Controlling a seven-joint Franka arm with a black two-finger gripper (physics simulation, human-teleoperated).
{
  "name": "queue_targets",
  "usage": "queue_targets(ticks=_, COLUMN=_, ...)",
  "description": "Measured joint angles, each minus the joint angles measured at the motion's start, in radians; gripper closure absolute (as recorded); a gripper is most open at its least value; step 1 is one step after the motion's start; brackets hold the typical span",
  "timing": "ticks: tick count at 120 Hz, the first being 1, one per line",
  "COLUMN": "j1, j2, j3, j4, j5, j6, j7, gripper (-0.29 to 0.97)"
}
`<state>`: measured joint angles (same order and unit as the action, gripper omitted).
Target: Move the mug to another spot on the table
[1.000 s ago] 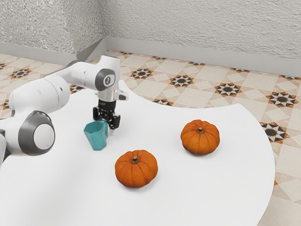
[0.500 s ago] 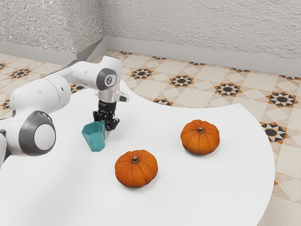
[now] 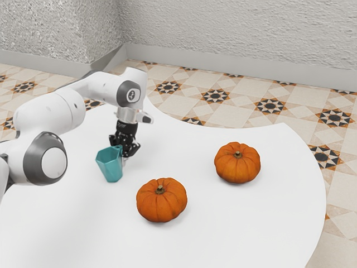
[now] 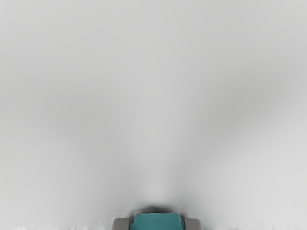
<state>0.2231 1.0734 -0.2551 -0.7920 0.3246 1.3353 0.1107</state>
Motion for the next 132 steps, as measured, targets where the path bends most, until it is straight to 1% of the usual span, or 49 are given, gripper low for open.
queue_targets(ticks=22, j1=-0.017, j2=-0.001, j3=-0.006, j4=0.014, j5=0.012, j6=-0.029, j7=-0.004, gripper=0.74)
queue_targets(ticks=40, j1=-0.074, j2=-0.007, j3=-0.008, j4=0.054, j5=0.021, j6=-0.06, j7=-0.006, gripper=0.75)
queue_targets(ticks=54, j1=-0.139, j2=-0.005, j3=-0.009, j4=0.107, j5=0.025, j6=-0.073, j7=-0.01, gripper=0.76)
queue_targets(ticks=67, j1=-0.172, j2=-0.003, j3=-0.016, j4=0.141, j5=0.026, j6=-0.083, j7=-0.018, gripper=0.77)
queue_targets(ticks=87, j1=-0.194, j2=-0.001, j3=-0.043, j4=0.177, j5=0.026, j6=-0.08, j7=-0.061, gripper=0.77)
queue_targets(ticks=96, j1=-0.196, j2=0.0, j3=-0.046, j4=0.18, j5=0.026, j6=-0.064, j7=-0.089, gripper=0.77)
queue_targets(ticks=117, j1=-0.196, j2=0.016, j3=-0.083, j4=0.18, j5=0.024, j6=-0.04, j7=-0.159, gripper=0.77)
queue_targets(ticks=132, j1=-0.194, j2=0.028, j3=-0.088, j4=0.18, j5=0.023, j6=-0.018, j7=-0.2, gripper=0.77)
